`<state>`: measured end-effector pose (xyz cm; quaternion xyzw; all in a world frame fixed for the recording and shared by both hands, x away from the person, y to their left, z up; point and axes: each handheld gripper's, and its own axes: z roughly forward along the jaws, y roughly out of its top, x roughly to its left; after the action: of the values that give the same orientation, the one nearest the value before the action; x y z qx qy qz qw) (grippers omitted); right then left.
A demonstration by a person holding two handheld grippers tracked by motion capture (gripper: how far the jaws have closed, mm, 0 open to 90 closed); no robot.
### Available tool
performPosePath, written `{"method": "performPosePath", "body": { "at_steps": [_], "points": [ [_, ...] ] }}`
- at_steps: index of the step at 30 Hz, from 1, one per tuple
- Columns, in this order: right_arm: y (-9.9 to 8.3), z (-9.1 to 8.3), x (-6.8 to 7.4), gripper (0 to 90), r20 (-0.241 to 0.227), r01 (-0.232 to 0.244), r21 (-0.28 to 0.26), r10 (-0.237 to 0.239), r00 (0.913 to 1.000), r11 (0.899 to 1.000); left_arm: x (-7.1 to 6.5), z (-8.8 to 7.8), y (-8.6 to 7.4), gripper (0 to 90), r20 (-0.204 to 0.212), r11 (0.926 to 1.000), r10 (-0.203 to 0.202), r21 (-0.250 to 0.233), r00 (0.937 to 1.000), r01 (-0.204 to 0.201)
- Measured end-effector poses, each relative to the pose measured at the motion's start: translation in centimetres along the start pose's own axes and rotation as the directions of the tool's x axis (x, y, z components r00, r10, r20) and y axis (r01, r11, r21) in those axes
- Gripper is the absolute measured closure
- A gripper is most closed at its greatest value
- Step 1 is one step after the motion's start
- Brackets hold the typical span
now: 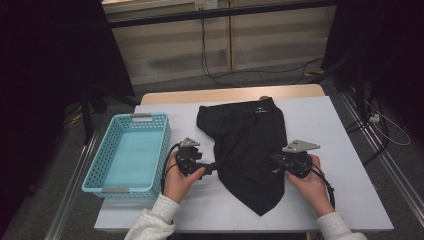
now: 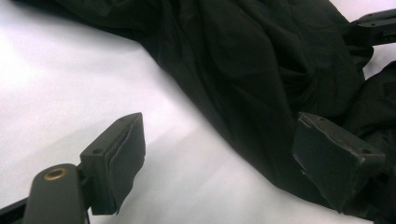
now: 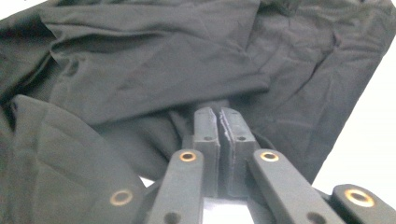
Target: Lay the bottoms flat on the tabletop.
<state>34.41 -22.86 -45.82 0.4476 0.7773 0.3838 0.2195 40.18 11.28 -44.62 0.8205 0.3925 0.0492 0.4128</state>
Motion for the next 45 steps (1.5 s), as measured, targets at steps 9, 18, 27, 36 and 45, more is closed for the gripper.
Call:
{"method": "performPosePath", "body": {
  "at_steps": [9,18,27,36,45],
  "points": [
    [-0.4,-0.6,-0.4,85.8,0.000,-0.006,-0.007,0.006,1.0000,1.000,0.3,-0.5,0.2,17.8,-0.010,0.9999,-0.008,-0.014,0.9999,0.008],
    [1.6,-0.8,3.1,54.6,-0.058,0.073,-0.056,-0.077,0.9953,0.996,0.1,-0.7,0.2,17.8,-0.010,0.9998,-0.009,-0.019,0.9999,0.009],
    [0.9,2.9,4.6,65.3,-0.043,0.063,0.023,-0.062,0.9972,0.998,0.1,-0.7,0.0,18.1,-0.015,0.9999,-0.008,-0.007,0.9999,0.007],
    [0.1,1.0,1.2,89.4,0.039,0.015,0.014,-0.016,0.9991,1.000,0.3,-0.8,-0.1,24.5,-0.010,0.9999,-0.008,-0.009,0.9999,0.008],
    [-2.0,-1.6,-3.0,89.4,0.176,-0.048,0.037,0.040,0.9836,0.998,0.0,-0.6,0.2,23.7,-0.005,0.9999,-0.006,-0.015,1.0000,0.006]
  ]
}}
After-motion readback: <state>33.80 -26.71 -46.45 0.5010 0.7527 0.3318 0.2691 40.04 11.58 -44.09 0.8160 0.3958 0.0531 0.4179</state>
